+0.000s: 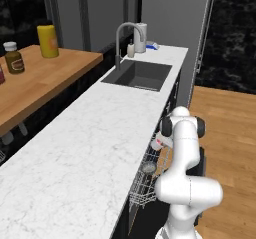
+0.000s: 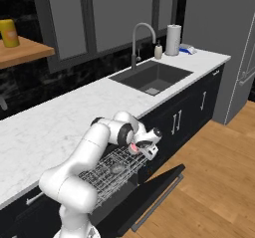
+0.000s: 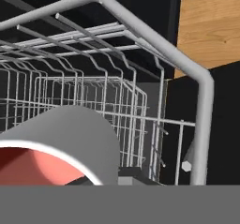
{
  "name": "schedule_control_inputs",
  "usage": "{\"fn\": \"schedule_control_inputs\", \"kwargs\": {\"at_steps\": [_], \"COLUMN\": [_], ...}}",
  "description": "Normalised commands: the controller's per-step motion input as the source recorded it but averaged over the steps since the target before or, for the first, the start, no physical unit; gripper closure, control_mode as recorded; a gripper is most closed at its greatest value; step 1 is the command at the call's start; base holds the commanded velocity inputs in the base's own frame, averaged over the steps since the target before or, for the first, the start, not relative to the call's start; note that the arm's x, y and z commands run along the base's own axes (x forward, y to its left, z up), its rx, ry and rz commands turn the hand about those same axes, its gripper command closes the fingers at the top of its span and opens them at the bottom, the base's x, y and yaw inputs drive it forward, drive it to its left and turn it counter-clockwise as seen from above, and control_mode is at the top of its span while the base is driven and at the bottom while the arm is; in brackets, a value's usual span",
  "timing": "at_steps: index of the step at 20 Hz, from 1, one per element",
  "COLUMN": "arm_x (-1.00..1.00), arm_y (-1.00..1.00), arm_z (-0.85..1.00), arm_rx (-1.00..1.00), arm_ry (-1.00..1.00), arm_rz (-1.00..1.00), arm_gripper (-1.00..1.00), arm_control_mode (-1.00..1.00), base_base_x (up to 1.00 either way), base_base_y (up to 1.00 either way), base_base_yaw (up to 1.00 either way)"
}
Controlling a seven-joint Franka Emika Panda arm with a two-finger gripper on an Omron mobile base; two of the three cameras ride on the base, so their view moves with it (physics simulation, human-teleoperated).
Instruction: Pick up the cup and bowl from the counter, place them in the dishwasher, and close the dishwasher door.
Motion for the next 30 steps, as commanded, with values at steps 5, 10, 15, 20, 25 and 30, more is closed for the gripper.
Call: {"fn": "schedule_control_inputs", "kwargs": {"at_steps": [5,10,15,20,25,30], "arm_x": [-0.28,-0.88,-1.00,-1.00,-0.97,-0.87], "arm_y": [-0.25,-0.57,-0.63,-0.44,-0.51,-0.41], "arm_z": [-1.00,-0.74,0.01,0.73,0.79,0.77], "arm_rx": [-0.06,0.00,0.04,0.09,0.16,0.15], "arm_ry": [0.00,-0.01,-0.31,-0.23,0.04,-0.22], "arm_rz": [0.00,0.00,-0.01,-0.10,-0.11,-0.04], "arm_gripper": [-1.00,-1.00,-1.00,-1.00,-1.00,-1.00], "arm_control_mode": [-1.00,-1.00,-1.00,-1.00,-1.00,-1.00], "base_base_x": [0.00,0.00,0.00,0.00,0.00,0.00], "base_base_y": [0.00,0.00,0.00,0.00,0.00,0.00], "base_base_yaw": [0.00,0.00,0.00,0.00,0.00,0.00]}}
